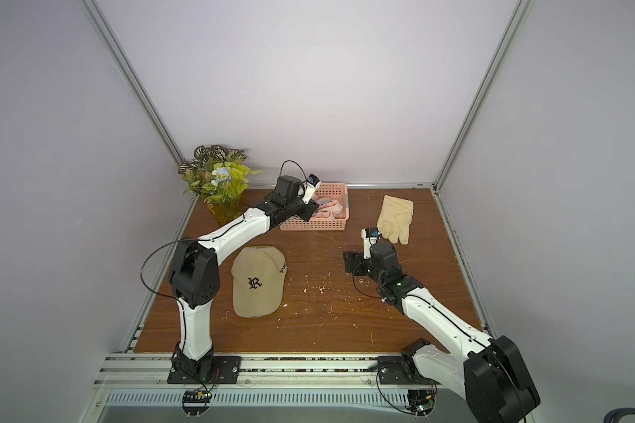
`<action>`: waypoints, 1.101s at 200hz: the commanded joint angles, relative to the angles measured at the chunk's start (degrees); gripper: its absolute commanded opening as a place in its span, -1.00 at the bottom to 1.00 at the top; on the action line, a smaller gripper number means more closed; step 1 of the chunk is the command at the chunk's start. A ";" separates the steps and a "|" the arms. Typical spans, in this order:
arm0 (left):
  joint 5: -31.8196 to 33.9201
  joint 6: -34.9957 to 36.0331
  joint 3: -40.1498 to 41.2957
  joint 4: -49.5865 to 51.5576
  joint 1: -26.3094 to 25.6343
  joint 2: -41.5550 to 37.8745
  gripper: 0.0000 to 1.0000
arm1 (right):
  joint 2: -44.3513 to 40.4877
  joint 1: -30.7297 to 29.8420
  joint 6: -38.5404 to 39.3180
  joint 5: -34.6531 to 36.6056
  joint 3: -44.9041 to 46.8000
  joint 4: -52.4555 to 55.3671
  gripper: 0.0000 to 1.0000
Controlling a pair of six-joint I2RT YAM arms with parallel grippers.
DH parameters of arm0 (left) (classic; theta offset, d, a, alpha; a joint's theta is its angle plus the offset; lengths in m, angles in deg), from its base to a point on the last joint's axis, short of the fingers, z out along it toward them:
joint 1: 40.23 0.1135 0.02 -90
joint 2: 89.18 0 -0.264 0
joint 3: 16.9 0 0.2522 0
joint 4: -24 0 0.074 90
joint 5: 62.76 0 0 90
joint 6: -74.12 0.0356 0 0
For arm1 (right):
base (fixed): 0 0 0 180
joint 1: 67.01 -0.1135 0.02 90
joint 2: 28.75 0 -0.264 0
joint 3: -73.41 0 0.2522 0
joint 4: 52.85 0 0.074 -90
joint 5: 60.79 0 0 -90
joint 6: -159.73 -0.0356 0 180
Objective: Turn the baseball cap inside out
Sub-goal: Pick up the baseball cap from the basket.
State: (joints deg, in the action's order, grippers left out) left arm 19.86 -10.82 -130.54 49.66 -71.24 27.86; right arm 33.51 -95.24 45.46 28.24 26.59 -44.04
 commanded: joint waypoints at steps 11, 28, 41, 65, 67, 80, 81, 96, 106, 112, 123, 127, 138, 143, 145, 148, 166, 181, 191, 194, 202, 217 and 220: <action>-1.02 1.19 -5.84 3.98 0.52 4.21 -0.36 | 0.05 0.49 0.45 -1.93 -0.05 -0.94 0.62; -1.29 1.24 -6.88 4.33 0.51 5.75 -0.36 | 0.49 0.53 0.31 -1.83 0.01 -1.06 0.62; -1.12 1.22 -7.35 4.29 0.56 6.67 -0.41 | 0.76 0.55 0.36 -1.87 -0.16 -0.94 0.62; 0.08 0.84 -7.44 3.67 0.55 7.65 -0.59 | 1.15 0.53 0.10 -2.44 -0.25 -1.20 0.62; -0.03 0.77 -7.46 3.59 0.56 7.72 -0.61 | 1.16 0.54 -0.01 -2.49 -0.25 -1.27 0.62; -0.49 0.62 -7.43 3.24 0.50 8.02 -0.68 | 1.11 0.54 -0.24 -3.11 -0.11 -1.54 0.61; -0.51 0.64 -7.39 3.18 0.50 8.07 -0.68 | 1.11 0.54 -0.25 -3.13 -0.14 -1.55 0.61; -0.86 0.64 -7.48 2.72 0.57 8.43 -0.83 | 1.20 0.54 -0.25 -3.32 -0.16 -1.49 0.61; -0.91 0.85 -7.35 2.48 0.50 8.60 -0.84 | 1.20 0.56 -0.17 -3.34 -0.24 -1.38 0.60; -0.53 0.98 -7.39 2.27 0.51 8.73 -0.82 | 1.11 0.57 -0.15 -3.36 -0.26 -1.29 0.60; 0.34 1.10 -7.43 2.01 0.46 8.89 -0.68 | 0.94 0.54 -0.12 -3.57 -0.21 -1.32 0.60; 0.67 1.13 -7.43 2.00 0.50 8.98 -0.61 | 0.91 0.54 -0.16 -3.66 -0.17 -1.38 0.60; 0.87 1.54 -7.39 1.98 0.48 9.09 -0.59 | 0.76 0.59 -0.33 -4.10 -0.08 -1.77 0.61; 0.82 1.89 -7.37 1.99 0.54 9.17 -0.59 | 0.75 0.55 -0.41 -4.21 0.05 -1.93 0.60; 0.90 1.93 -7.40 1.99 0.51 9.18 -0.59 | 0.76 0.54 -0.49 -4.32 0.04 -2.02 0.60; 1.07 1.97 -7.36 1.92 0.55 9.18 -0.58 | 0.74 0.59 -0.51 -4.47 0.15 -2.13 0.60; 1.95 2.23 -7.33 1.65 0.47 9.35 -0.51 | 0.93 0.54 -0.59 -4.96 0.02 -2.27 0.60; 2.67 2.25 -7.32 1.38 0.49 9.60 -0.54 | 0.93 0.55 -0.60 -5.24 -0.01 -2.39 0.60; 3.28 2.40 -7.36 1.12 0.52 9.84 -0.61 | 0.87 0.59 -0.48 -5.35 -0.09 -2.44 0.60; 3.56 2.49 -7.36 1.06 0.45 9.92 -0.64 | 0.85 0.55 -0.46 -5.36 -0.13 -2.40 0.59; 3.97 2.62 -7.35 0.87 0.51 10.01 -0.66 | 0.68 0.56 -0.43 -5.33 -0.21 -2.27 0.59; 4.53 3.14 -7.45 0.76 0.51 10.24 -0.77 | 0.36 0.55 -0.30 -5.20 -0.24 -2.12 0.60; 4.63 3.19 -7.50 0.63 0.50 10.22 -0.83 | 0.28 0.54 -0.29 -5.19 -0.21 -2.03 0.60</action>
State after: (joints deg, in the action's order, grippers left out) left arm 22.49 -8.74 -136.59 50.82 -71.08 36.99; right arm 34.77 -94.94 45.22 23.95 26.59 -44.52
